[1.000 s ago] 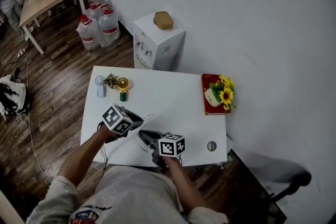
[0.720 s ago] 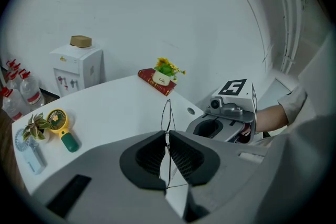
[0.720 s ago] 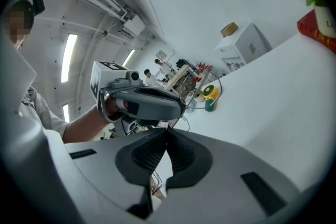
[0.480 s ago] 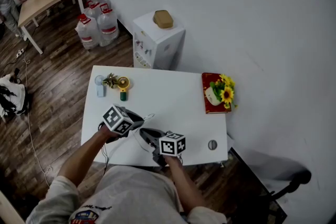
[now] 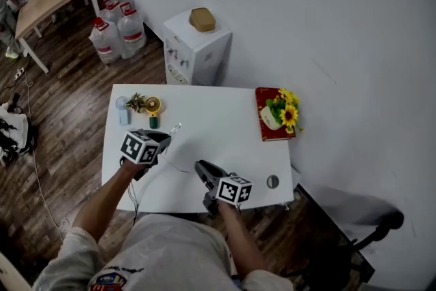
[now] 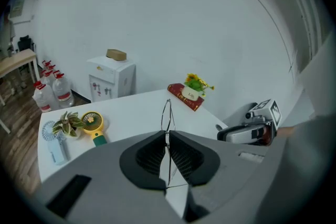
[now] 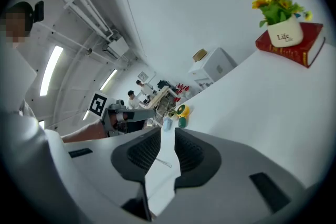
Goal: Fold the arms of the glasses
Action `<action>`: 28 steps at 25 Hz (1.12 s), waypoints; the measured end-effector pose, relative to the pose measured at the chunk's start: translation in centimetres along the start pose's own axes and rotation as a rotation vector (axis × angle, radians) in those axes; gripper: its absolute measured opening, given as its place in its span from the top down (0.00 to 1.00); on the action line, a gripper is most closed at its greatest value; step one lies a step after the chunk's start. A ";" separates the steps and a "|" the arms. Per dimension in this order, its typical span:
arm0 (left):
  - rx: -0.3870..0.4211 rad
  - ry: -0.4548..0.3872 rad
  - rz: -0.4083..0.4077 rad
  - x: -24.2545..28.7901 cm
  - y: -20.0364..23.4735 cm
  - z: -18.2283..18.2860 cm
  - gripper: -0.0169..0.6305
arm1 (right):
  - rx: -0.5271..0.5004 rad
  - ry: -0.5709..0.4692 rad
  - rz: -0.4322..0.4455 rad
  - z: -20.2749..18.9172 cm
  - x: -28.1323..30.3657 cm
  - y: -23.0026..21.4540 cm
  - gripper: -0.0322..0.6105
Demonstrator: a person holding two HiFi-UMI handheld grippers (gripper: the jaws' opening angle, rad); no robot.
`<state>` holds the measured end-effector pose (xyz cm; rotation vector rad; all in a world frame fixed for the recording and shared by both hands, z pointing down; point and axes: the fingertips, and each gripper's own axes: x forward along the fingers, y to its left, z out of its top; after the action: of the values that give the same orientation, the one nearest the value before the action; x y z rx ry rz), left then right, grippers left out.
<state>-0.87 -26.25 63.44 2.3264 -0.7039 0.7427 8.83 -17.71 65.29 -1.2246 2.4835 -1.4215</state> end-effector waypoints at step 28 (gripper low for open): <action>-0.169 -0.140 -0.011 0.8 -1.1 1.3 0.94 | 0.188 -0.153 0.093 1.5 0.8 1.4 0.88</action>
<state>0.83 -26.57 62.73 2.2406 -0.7832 0.4986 8.01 -18.92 63.70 -1.1217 2.2199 -1.4412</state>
